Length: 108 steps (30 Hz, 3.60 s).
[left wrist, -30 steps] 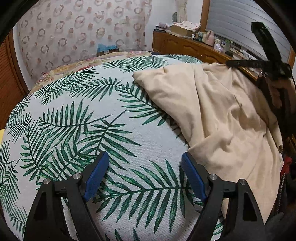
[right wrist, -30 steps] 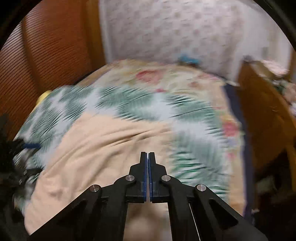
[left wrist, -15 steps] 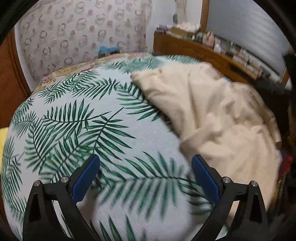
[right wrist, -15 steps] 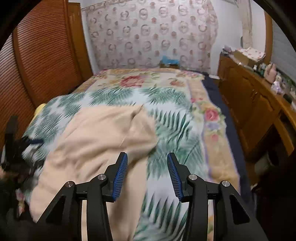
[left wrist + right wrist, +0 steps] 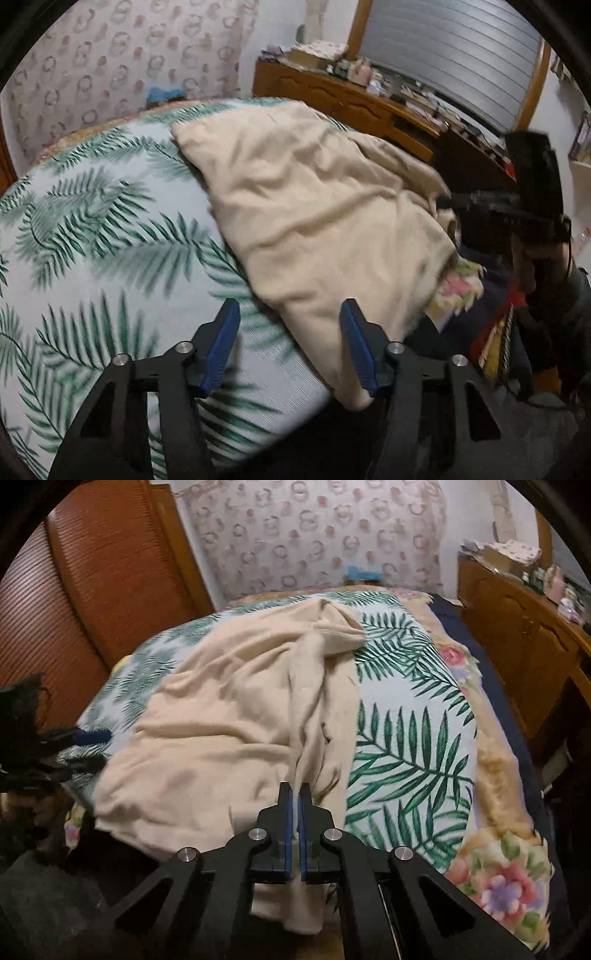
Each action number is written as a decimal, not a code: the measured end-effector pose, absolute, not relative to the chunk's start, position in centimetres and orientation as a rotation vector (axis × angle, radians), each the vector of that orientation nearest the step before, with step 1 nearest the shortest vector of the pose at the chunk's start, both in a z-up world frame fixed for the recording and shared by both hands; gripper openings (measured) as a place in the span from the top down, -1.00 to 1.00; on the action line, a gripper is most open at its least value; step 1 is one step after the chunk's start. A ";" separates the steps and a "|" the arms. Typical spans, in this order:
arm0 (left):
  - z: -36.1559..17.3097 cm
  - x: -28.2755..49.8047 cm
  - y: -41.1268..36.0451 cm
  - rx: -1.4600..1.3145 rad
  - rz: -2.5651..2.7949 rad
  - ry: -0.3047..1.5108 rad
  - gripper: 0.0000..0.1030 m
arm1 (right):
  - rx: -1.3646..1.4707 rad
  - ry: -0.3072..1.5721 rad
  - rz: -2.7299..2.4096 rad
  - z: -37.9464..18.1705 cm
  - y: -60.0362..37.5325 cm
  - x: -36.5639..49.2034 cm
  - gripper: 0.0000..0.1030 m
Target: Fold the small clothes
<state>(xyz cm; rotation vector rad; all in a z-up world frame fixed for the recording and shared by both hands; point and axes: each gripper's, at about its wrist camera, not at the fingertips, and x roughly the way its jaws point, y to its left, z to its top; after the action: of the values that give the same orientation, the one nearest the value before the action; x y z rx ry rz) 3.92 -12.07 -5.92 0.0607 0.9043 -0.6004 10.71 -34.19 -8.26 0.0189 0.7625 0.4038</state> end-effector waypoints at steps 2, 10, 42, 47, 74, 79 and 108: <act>-6.0 3.2 -12.5 0.067 -0.626 0.909 -0.10 | 0.005 0.734 0.392 -7.5 -34.9 9.4 0.96; -7.1 1.6 -14.0 0.074 -0.677 0.935 0.71 | 0.002 0.758 0.355 -8.9 -35.5 8.1 0.96; 2.2 2.7 -14.2 0.010 -0.759 0.724 0.87 | 0.065 0.653 0.382 -6.8 -34.0 5.9 -0.09; 4.5 5.5 -15.3 -0.002 -0.763 0.691 0.88 | 0.017 0.600 0.485 -5.1 -30.7 4.6 -0.18; 5.5 11.6 -16.7 -0.052 -0.695 0.672 0.87 | -0.267 0.704 0.353 -10.2 -24.9 5.9 -0.44; 5.3 12.2 -15.4 -0.090 -0.684 0.668 0.87 | -0.260 0.722 0.353 -10.5 -25.7 6.6 0.05; 0.5 24.2 -9.0 -0.135 -0.466 0.718 0.25 | -0.236 0.649 0.468 -2.3 -25.8 30.0 0.81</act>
<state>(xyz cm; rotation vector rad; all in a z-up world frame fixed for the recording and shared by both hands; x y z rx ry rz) 24.19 -9.02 0.48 -0.1352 0.7181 -0.4658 29.98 -25.79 -2.26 -0.2357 0.6495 0.4678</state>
